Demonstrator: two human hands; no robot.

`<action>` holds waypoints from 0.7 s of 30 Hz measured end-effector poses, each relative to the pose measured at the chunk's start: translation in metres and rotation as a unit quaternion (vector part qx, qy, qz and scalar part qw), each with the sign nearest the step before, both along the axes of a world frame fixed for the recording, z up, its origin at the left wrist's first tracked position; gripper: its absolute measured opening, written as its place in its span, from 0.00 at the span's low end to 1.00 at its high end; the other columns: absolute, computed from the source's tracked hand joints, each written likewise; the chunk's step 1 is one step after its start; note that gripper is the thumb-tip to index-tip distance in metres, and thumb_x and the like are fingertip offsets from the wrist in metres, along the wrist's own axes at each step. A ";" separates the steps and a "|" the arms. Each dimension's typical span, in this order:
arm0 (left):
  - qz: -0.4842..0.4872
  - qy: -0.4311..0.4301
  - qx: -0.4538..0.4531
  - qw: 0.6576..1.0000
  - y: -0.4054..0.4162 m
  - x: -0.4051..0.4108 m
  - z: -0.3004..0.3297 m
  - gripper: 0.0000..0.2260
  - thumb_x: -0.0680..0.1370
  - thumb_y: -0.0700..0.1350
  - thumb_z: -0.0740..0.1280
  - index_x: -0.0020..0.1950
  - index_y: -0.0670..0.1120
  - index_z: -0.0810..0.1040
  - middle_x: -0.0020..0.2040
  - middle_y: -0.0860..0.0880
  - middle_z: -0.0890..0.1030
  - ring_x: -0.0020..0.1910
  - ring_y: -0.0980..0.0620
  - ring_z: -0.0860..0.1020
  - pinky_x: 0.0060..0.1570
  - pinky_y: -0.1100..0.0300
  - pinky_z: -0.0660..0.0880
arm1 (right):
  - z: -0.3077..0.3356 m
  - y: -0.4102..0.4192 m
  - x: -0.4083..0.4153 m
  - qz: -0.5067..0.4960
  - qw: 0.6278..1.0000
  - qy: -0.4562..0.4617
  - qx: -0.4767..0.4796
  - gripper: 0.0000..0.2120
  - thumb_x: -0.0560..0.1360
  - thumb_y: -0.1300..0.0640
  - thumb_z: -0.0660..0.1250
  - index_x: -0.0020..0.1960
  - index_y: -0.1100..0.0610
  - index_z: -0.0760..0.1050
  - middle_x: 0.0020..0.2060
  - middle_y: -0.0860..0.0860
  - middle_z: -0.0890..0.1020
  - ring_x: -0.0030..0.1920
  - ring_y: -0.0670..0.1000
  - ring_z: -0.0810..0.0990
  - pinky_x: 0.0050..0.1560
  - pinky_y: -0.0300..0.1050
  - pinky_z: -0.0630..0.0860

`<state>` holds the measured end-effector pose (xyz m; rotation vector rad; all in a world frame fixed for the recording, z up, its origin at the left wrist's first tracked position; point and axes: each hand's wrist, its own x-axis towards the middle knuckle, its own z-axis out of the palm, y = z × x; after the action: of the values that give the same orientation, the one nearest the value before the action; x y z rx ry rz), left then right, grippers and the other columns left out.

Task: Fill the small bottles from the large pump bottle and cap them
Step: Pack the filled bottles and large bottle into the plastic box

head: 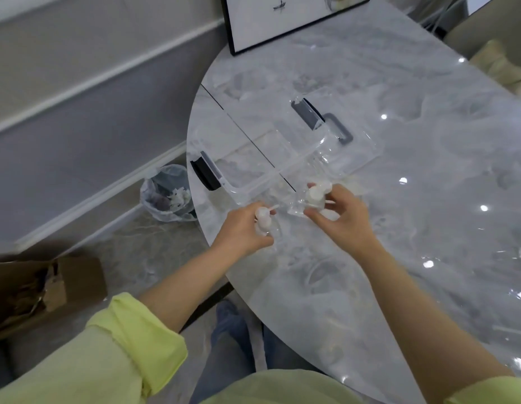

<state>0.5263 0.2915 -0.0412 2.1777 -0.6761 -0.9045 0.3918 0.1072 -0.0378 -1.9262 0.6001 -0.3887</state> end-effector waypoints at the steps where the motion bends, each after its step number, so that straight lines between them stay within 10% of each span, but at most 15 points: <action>1: -0.003 0.002 -0.010 1.000 -0.002 0.002 0.009 0.18 0.69 0.40 0.76 0.57 0.53 0.80 0.46 0.59 0.81 0.43 0.63 0.78 0.40 0.72 0.73 | 0.011 -0.007 0.003 -0.005 1.000 -0.017 0.011 0.16 0.72 0.63 0.78 0.58 0.53 0.81 0.55 0.52 0.84 0.55 0.52 0.84 0.59 0.46 0.81; 8: 0.050 0.005 -0.064 0.997 -0.025 0.037 0.072 0.20 0.69 0.47 0.80 0.58 0.51 0.79 0.50 0.57 0.82 0.50 0.57 0.81 0.50 0.61 0.78 | 0.070 -0.047 0.050 0.010 0.996 -0.092 0.003 0.22 0.73 0.63 0.78 0.64 0.60 0.76 0.55 0.58 0.82 0.53 0.53 0.85 0.56 0.45 0.82; 15: 0.188 -0.053 -0.080 0.977 -0.040 0.085 0.093 0.22 0.71 0.46 0.80 0.63 0.50 0.80 0.57 0.52 0.81 0.58 0.48 0.81 0.61 0.47 0.78 | 0.079 -0.071 0.097 0.085 0.994 -0.064 -0.009 0.21 0.73 0.64 0.78 0.57 0.46 0.74 0.43 0.35 0.81 0.47 0.36 0.80 0.51 0.33 0.79; 21: 0.163 -0.075 -0.019 0.984 -0.045 0.110 0.082 0.22 0.75 0.47 0.77 0.68 0.48 0.78 0.62 0.52 0.79 0.56 0.51 0.78 0.53 0.59 0.71 | 0.053 -0.071 0.134 0.115 0.993 0.027 -0.023 0.19 0.74 0.56 0.78 0.60 0.48 0.75 0.56 0.52 0.82 0.54 0.47 0.83 0.56 0.39 0.81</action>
<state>0.6363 0.2463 0.0412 2.2519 -0.3835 -0.5570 0.5262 0.0359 0.0154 -2.0294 0.4012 -0.2059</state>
